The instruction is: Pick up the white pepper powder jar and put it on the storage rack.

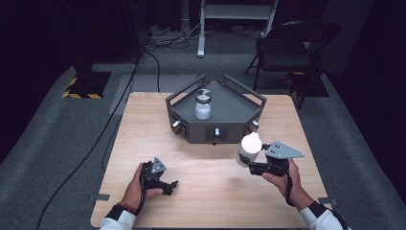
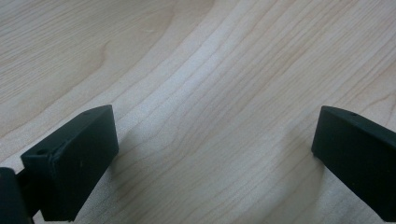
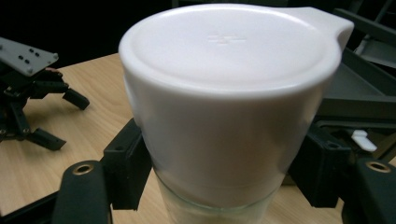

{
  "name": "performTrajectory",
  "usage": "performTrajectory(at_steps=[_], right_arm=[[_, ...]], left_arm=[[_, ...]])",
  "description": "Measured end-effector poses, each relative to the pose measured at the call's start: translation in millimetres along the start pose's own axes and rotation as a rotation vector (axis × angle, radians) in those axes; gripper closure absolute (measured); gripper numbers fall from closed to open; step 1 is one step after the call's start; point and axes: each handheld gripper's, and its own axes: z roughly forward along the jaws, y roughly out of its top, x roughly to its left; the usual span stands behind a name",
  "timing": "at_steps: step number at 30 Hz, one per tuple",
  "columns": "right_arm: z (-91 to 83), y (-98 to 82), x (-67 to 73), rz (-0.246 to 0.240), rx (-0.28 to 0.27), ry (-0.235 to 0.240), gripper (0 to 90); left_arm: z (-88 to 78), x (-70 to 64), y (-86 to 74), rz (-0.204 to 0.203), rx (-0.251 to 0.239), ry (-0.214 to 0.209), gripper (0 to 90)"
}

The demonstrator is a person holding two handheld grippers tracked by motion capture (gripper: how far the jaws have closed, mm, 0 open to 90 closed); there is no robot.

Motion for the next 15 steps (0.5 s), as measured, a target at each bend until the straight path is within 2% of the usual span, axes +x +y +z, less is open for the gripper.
performTrajectory(at_steps=[4,15], right_arm=[[2.0,9.1,1.1,-0.003,-0.001,-0.035,30.4],[12.1,32.4,-5.2,0.031,-0.019,-0.058,30.4]], left_arm=[[-0.1,-0.1,0.1,-0.001,0.001,0.0,0.0],[0.2,0.1,0.1,0.001,0.0,-0.001,0.0]])
